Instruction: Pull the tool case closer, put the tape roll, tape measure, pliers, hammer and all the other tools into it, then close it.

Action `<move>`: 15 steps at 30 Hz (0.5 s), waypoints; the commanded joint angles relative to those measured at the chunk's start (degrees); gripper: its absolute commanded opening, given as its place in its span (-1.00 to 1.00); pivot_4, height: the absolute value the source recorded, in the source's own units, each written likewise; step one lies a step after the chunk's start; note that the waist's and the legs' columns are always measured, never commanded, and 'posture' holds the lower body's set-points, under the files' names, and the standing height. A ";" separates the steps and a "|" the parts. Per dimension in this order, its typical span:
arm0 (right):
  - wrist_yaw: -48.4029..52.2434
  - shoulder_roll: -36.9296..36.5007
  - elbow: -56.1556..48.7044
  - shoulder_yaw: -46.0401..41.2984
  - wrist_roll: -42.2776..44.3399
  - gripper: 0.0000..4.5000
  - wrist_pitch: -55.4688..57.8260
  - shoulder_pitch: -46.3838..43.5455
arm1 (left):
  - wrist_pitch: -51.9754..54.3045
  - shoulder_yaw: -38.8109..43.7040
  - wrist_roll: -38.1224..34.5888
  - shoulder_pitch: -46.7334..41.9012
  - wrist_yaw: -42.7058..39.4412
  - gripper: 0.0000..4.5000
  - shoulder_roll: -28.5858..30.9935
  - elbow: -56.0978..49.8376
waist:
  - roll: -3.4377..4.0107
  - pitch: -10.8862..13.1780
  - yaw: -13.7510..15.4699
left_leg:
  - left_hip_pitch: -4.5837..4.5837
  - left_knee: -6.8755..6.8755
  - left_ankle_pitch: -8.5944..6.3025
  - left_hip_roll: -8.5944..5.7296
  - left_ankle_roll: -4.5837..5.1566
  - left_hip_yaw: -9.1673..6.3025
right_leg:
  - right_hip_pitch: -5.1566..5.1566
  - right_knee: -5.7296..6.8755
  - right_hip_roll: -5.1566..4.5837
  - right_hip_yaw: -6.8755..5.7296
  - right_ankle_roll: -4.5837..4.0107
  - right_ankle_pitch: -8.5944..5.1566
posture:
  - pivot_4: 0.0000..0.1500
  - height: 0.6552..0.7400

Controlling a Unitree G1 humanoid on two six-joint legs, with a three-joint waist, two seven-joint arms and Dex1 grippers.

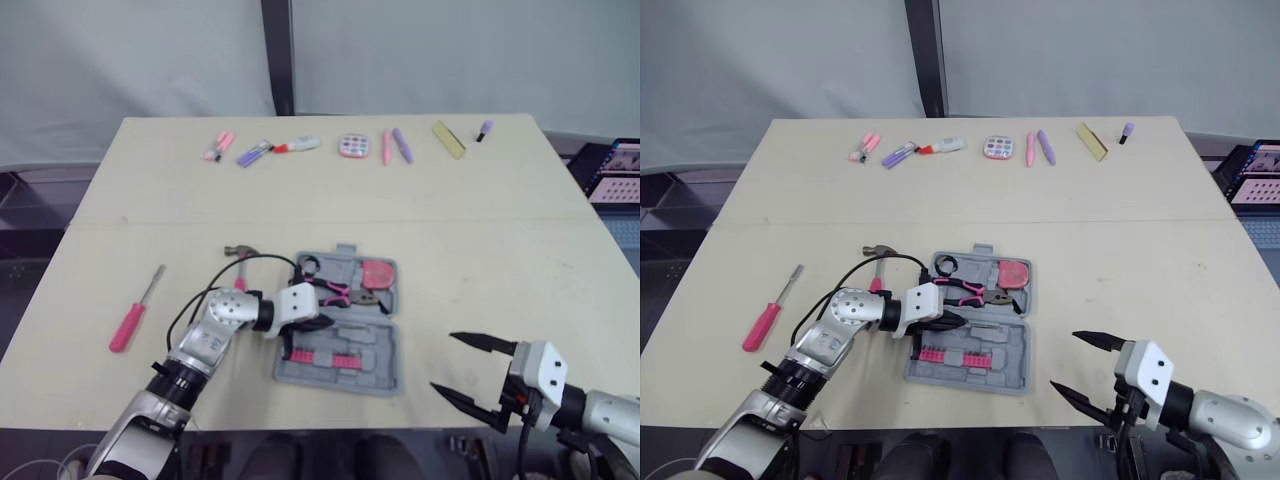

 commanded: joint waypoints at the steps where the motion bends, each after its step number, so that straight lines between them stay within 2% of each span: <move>1: -0.20 -0.01 -2.02 -1.39 0.73 1.00 -0.35 0.65 | 1.09 -0.62 1.35 0.63 0.76 -0.98 0.48 0.31 | 0.00 -0.01 0.01 | 0.01 0.00 0.00 0.00 0.00 0.00 | 0.00 0.00 0.00 0.00 0.00 0.00 | 1.00 1.00; 15: -0.20 -0.07 -2.43 -1.76 0.94 1.00 -0.19 1.48 | 4.29 -2.93 3.10 1.42 2.06 -0.98 0.95 -0.01 | 0.04 -0.13 0.09 | 0.06 -0.01 0.00 0.00 0.00 -0.01 | 0.09 -0.03 -0.01 0.02 0.00 0.00 | 1.00 1.00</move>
